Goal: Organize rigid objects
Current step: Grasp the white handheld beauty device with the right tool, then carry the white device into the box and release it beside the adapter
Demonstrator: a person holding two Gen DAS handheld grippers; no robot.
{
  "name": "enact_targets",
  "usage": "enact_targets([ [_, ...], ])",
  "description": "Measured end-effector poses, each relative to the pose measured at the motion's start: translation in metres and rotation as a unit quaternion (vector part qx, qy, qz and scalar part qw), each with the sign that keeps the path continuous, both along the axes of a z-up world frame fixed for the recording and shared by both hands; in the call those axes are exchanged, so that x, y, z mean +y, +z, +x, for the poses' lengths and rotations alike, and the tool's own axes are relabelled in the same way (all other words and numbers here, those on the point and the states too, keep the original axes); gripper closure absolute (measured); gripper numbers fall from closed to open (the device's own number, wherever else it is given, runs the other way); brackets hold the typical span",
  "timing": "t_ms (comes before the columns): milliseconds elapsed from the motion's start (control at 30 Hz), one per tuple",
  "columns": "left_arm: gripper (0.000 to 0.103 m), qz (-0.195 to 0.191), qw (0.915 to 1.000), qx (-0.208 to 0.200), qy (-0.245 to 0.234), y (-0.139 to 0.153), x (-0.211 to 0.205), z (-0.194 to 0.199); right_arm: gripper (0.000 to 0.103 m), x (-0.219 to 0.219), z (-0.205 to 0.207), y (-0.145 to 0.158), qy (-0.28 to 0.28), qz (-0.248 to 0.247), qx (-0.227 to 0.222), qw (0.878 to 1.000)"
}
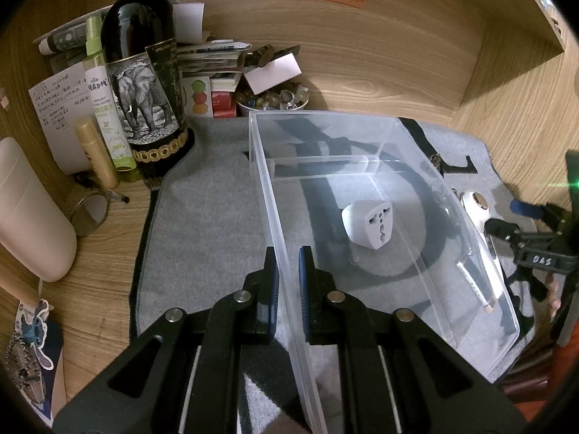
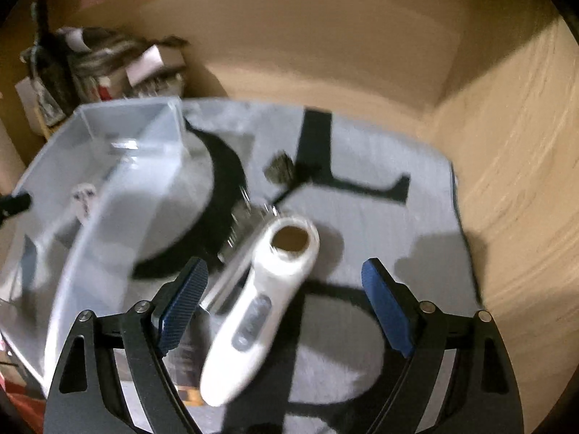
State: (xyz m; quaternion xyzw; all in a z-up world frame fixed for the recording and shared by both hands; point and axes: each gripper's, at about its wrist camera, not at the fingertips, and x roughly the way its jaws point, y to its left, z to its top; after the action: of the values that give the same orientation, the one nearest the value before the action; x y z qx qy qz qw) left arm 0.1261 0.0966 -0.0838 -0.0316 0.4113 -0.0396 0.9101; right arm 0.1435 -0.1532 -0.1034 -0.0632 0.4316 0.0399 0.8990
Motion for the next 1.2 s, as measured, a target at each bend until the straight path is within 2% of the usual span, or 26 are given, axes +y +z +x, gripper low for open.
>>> enact_targets([
  [167,0.093,-0.001,1.0,0.0,0.0,0.0,0.0,0.0,0.02,-0.013,0.007,-0.021,-0.021,0.016,0.04,0.999],
  [233,0.093,-0.001,1.0,0.0,0.0,0.0,0.0,0.0,0.025,-0.017,0.009,-0.026,-0.022,0.033,0.053,0.998],
  [300,0.093,0.0,1.0,0.0,-0.001,0.0,0.0,0.0,0.041,-0.018,0.013,-0.03,-0.019,0.046,0.064,0.997],
  [367,0.093,0.002,1.0,0.0,-0.001,0.0,0.001,-0.001,0.052,-0.017,0.017,-0.035,-0.018,0.045,0.073,0.996],
  [433,0.093,0.002,1.0,0.0,0.0,-0.001,0.0,-0.001,0.055,-0.018,0.018,-0.036,-0.02,0.039,0.066,0.997],
  [600,0.093,0.0,1.0,0.001,0.001,-0.001,0.001,-0.001,0.07,-0.017,0.021,-0.035,-0.017,0.04,0.054,0.998],
  [867,0.093,0.001,1.0,0.003,0.003,0.0,0.0,-0.001,0.07,-0.02,0.014,-0.022,-0.026,0.062,0.024,0.997],
  [1200,0.093,0.003,1.0,0.002,0.003,0.0,-0.001,0.0,0.07,-0.014,0.009,0.034,-0.014,0.069,-0.056,0.996],
])
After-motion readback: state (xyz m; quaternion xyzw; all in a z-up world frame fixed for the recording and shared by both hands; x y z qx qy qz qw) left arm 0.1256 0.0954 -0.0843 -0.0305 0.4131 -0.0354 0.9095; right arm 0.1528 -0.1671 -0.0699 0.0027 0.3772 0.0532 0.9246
